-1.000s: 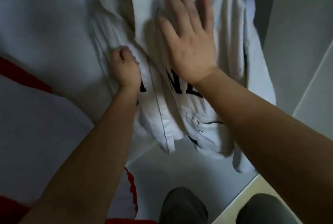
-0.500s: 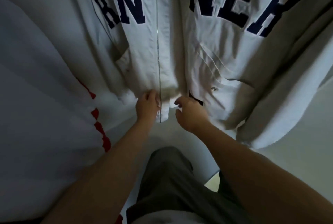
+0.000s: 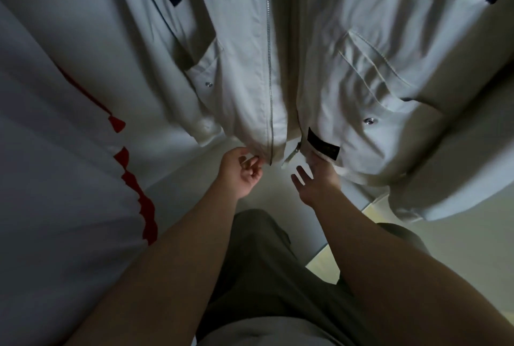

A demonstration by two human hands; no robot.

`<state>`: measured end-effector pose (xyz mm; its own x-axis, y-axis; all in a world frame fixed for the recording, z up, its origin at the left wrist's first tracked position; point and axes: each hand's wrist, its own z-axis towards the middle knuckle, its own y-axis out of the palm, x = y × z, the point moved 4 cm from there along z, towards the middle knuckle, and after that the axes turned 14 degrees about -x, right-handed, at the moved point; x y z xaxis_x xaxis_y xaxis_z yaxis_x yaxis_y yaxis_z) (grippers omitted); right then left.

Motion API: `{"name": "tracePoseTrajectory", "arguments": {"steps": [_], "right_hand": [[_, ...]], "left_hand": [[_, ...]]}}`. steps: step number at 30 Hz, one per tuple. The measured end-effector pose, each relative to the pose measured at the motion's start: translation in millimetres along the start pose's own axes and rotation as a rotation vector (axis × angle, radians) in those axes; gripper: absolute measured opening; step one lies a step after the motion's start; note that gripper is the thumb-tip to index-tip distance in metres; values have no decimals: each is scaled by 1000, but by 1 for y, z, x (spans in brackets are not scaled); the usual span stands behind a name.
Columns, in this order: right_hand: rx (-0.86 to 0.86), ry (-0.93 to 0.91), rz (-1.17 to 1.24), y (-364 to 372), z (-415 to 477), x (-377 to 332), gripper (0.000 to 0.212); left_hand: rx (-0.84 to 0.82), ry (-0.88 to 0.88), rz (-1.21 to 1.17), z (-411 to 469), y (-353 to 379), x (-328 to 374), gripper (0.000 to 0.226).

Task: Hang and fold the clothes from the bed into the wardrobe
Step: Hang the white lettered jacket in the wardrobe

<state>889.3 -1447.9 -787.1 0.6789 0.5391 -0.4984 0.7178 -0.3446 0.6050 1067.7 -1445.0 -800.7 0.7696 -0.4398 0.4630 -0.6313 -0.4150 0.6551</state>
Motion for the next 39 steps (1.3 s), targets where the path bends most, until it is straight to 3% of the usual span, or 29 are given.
{"name": "tracePoseTrajectory", "arguments": {"steps": [4, 8, 15, 20, 22, 26, 28, 31, 34, 36, 39], "right_hand": [[-10, -1, 36, -14, -6, -3, 30], [-52, 48, 89, -24, -12, -7, 26], [-3, 228, -36, -24, -17, -4, 26], [28, 213, -426, -29, -22, -5, 13], [19, 156, -576, -31, -25, -6, 4], [-9, 55, -925, -39, -29, -10, 11], [-37, 64, -936, -42, -31, -9, 3], [-110, 132, -778, -45, -33, -3, 12], [-74, 69, -916, -47, -34, -6, 10], [-47, 3, -1016, -46, -34, -7, 16], [-36, -79, -1118, -42, -36, -2, 27]], "left_hand": [[-1, -41, 31, 8, -5, -4, 28], [-30, -112, 64, 17, -11, -20, 9], [-127, -223, 130, 4, -11, -58, 65], [-148, -228, 105, -4, -12, -69, 43], [-122, -188, 103, -7, -12, -67, 43], [-16, -94, 192, -11, -16, -66, 52], [13, -98, 250, -12, -22, -67, 42], [12, -120, 320, -14, -29, -63, 16], [10, -127, 373, -16, -36, -60, 21], [13, -130, 303, -17, -38, -61, 10], [11, -115, 230, -19, -39, -63, 17]]}}
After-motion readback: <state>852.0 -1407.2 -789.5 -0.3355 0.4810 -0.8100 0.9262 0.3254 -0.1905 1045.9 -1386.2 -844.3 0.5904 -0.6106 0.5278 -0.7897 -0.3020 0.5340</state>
